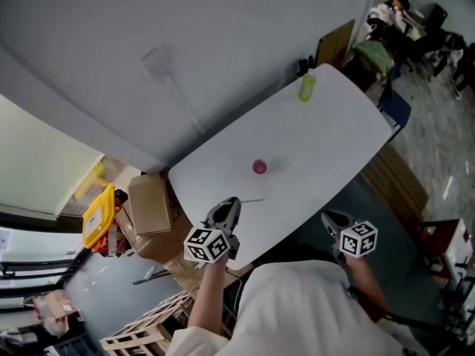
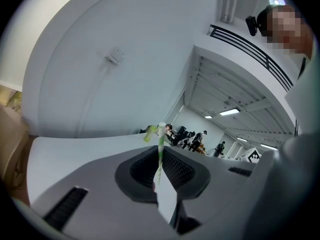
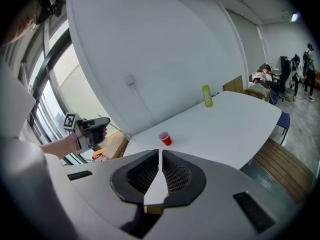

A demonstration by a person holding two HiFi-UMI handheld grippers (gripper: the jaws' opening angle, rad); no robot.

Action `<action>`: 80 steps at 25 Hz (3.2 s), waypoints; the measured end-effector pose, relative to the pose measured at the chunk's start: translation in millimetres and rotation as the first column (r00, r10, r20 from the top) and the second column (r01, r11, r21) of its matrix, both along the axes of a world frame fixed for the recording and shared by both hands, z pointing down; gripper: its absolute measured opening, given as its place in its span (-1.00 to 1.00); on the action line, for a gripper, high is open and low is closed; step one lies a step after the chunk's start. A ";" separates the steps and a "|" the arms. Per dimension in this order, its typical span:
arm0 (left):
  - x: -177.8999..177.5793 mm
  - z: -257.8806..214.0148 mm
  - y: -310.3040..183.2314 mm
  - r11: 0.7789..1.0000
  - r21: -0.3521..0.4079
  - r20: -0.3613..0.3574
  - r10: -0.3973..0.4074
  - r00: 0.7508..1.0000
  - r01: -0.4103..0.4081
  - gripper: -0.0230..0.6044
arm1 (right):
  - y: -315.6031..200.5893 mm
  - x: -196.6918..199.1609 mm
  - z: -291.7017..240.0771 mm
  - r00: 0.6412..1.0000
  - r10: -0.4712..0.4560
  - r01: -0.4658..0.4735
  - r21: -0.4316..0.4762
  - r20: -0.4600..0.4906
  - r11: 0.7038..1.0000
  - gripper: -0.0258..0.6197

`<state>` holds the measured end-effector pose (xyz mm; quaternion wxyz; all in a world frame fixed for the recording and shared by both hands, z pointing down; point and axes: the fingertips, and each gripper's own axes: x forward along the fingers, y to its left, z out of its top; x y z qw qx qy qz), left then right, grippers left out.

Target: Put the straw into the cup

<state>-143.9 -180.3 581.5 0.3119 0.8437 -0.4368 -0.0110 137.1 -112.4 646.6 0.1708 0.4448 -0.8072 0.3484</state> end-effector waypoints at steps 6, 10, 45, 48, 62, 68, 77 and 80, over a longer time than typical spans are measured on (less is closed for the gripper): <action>-0.8 4.7 -22.5 1.000 0.012 0.058 0.028 0.998 -0.029 -0.85 | -6.4 -5.9 1.7 1.000 0.022 -0.022 -0.016 -0.006 1.000 -0.78; -0.9 4.5 -42.0 0.999 0.019 0.074 0.028 0.997 -0.029 -0.85 | -15.9 -4.5 2.2 1.000 0.025 -0.025 -0.023 -0.008 0.999 -0.78; 57.2 129.0 -155.2 0.987 -0.156 0.341 0.088 0.936 -0.036 -0.85 | -123.5 21.6 52.5 0.997 -0.063 0.070 -0.161 0.044 0.985 -0.78; 56.9 140.9 -157.1 0.984 -0.178 0.346 0.088 0.934 -0.026 -0.85 | -127.6 18.2 55.3 0.996 -0.074 0.081 -0.169 0.045 0.982 -0.79; 51.1 171.1 -159.2 0.968 -0.249 0.322 0.050 0.946 0.033 -0.84 | -136.5 0.5 68.1 0.992 -0.112 0.121 -0.208 0.052 0.971 -0.78; 53.0 177.4 -157.9 0.960 -0.277 0.289 0.053 0.956 0.030 -0.62 | -136.5 3.4 69.3 0.993 -0.110 0.117 -0.212 0.047 0.970 -0.79; 50.8 175.5 -154.1 0.960 -0.275 0.298 0.037 0.954 0.048 -0.53 | -133.8 4.2 67.9 0.993 -0.109 0.115 -0.204 0.045 0.972 -0.78; 48.7 171.8 -150.6 0.960 -0.274 0.291 0.030 0.956 0.053 -0.53 | -132.0 4.6 64.6 0.993 -0.113 0.119 -0.194 0.042 0.974 -0.79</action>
